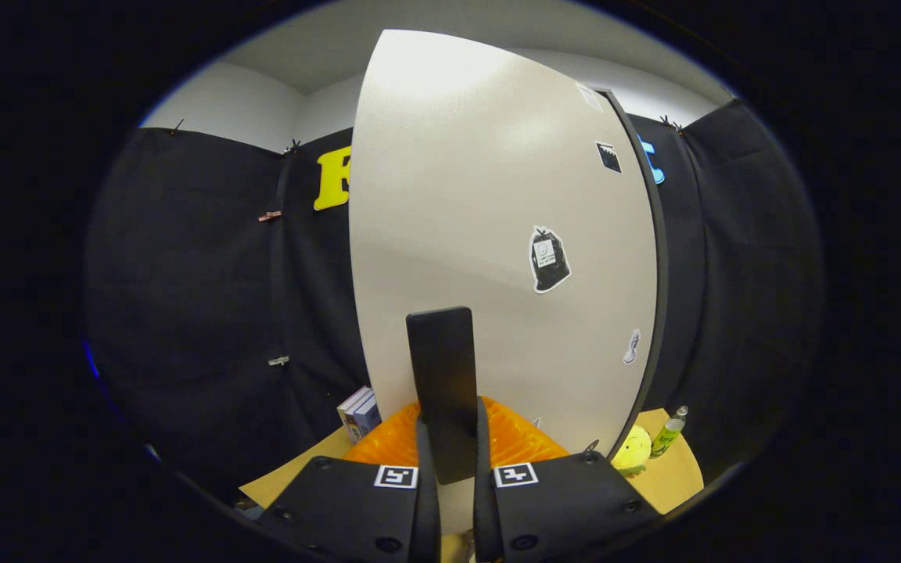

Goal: Open the shoe cabinet door, grab the shoes and put them into the shoe cabinet, then close the shoe cabinet door.

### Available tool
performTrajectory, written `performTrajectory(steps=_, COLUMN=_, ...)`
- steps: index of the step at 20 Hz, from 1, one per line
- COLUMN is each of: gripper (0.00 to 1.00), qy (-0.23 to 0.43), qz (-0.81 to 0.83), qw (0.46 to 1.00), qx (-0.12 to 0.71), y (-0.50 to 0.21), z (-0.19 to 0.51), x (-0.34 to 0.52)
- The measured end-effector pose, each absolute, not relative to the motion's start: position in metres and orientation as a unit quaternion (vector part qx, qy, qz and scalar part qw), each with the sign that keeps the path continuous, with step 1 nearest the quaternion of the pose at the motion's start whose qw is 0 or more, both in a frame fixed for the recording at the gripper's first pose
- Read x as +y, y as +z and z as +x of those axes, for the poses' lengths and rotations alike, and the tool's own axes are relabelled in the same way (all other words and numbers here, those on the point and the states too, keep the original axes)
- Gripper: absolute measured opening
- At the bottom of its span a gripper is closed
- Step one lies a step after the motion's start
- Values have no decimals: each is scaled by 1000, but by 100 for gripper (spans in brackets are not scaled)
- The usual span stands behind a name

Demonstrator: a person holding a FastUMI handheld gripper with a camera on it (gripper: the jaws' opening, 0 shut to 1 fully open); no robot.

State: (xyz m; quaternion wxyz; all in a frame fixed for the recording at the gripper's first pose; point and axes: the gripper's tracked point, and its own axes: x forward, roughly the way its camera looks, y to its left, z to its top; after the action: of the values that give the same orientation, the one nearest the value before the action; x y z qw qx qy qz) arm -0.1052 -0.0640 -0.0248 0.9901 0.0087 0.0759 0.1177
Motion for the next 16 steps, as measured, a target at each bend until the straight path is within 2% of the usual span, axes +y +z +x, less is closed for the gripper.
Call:
performTrajectory(steps=8, gripper=20, qy=131, qz=4, qw=988, qx=78, y=-16, z=-157, x=-124)
performTrajectory(steps=16, gripper=20, qy=94, qz=16, qw=992, qx=86, y=-12, z=-170, x=-154)
